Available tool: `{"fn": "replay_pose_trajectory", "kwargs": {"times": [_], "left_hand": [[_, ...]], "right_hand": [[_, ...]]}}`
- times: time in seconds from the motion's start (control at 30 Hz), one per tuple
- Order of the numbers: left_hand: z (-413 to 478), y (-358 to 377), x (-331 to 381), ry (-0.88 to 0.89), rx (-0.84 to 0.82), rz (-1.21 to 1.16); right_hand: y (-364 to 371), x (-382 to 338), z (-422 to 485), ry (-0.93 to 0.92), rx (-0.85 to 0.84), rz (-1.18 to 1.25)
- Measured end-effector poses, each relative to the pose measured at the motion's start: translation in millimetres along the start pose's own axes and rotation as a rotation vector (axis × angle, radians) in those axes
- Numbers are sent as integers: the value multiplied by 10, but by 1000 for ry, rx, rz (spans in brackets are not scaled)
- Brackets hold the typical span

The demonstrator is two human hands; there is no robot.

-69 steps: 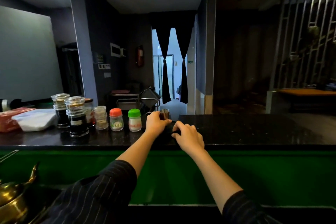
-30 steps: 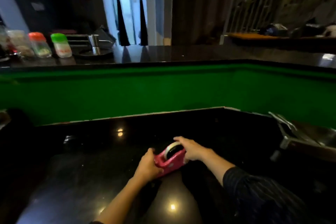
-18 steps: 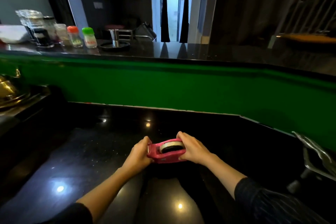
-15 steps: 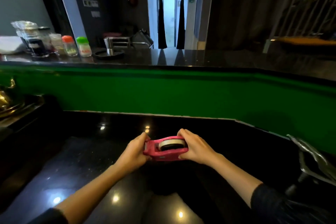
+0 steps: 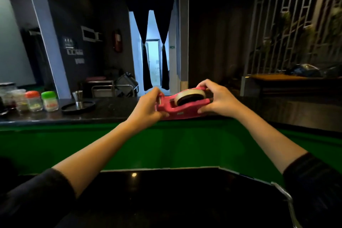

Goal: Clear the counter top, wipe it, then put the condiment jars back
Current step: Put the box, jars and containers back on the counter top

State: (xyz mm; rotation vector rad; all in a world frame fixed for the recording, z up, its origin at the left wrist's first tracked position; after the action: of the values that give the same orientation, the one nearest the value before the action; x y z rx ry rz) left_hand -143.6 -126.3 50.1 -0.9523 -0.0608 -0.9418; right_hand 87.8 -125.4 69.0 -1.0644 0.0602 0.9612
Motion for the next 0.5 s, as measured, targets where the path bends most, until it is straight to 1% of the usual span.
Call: {"fn": "replay_pose_trajectory", "kwargs": {"times": [0.07,0.17,0.33,0.5], "left_hand": [[291,109,65,8,-21,32],[613,337,98,2,-85,43],[925,713,-65,-95,-182,-6],[1098,955,-235,-181,-159,-65]], "right_hand": [[-155,159,121,52,-12,-9],[-285,485,267,130,-22,45],[-328,1004,450,233,-60,178],[-295,1410,595,300,-124,320]]}}
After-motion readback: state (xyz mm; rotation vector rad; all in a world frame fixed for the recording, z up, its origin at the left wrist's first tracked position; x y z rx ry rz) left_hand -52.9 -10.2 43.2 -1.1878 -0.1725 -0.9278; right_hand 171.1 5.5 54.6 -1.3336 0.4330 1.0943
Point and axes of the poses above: each hand's wrist, its own z-axis towards the middle knuckle, its own y-axis out of the palm, x = y × z, the point moved 5 cm from there along z, towards the middle knuckle, and after that the axes turned 4 degrees about -x, right-handed, at the moved point
